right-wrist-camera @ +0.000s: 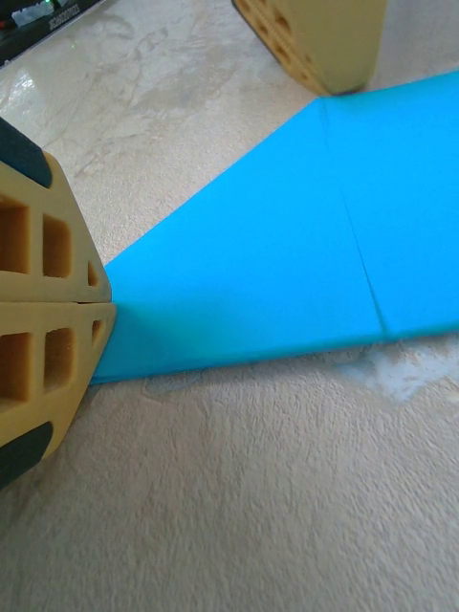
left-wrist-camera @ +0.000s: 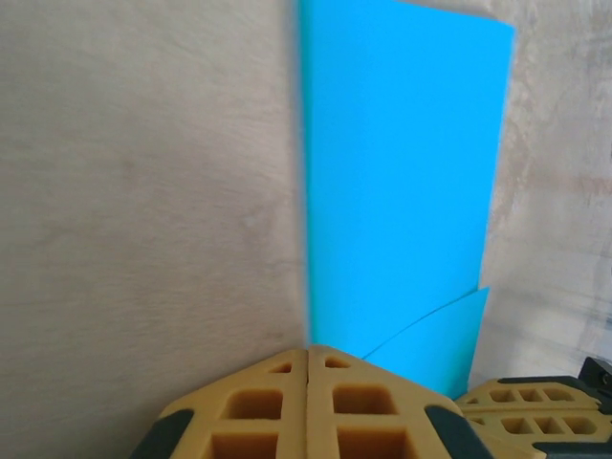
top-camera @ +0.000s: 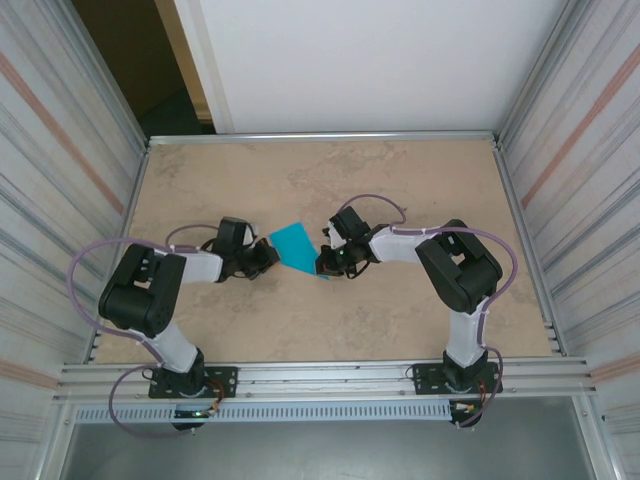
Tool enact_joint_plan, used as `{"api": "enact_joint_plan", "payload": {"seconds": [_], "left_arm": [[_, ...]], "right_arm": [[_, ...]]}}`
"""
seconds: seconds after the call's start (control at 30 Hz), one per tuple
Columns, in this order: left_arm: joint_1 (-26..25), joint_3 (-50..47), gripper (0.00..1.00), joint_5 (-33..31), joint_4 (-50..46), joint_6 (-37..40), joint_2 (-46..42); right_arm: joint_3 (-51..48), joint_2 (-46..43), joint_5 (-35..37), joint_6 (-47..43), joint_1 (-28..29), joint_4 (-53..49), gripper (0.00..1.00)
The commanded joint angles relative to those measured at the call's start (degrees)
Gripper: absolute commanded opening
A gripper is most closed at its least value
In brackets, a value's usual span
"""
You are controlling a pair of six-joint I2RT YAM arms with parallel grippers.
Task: Fold a paper plane with a square sheet of paper (pick it up from the middle)
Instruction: Third fold the triangle at the center of the table.
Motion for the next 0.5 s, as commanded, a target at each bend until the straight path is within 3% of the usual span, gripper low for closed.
{"api": "enact_joint_plan", "payload": {"seconds": [0.0, 0.13, 0.3, 0.47], "left_arm": [[1.6, 0.4, 0.07, -5.5, -8.6, 3.3, -2.0], [1.5, 3.3, 0.11, -4.5, -12.3, 3.6, -7.2], [1.6, 3.2, 0.22, -3.0, -13.8, 2.2, -13.5], [1.3, 1.7, 0.36, 1.5, -11.6, -0.4, -15.2]], "right_arm": [[-2.9, 2.1, 4.3, 0.5, -0.5, -9.0, 0.04], [-1.1, -3.9, 1.0, 1.3, -0.7, -3.4, 0.14], [-1.8, -11.0, 1.3, 1.6, -1.1, 3.1, 0.36], [-2.7, -11.3, 1.9, -0.5, -2.1, 3.2, 0.4]]}}
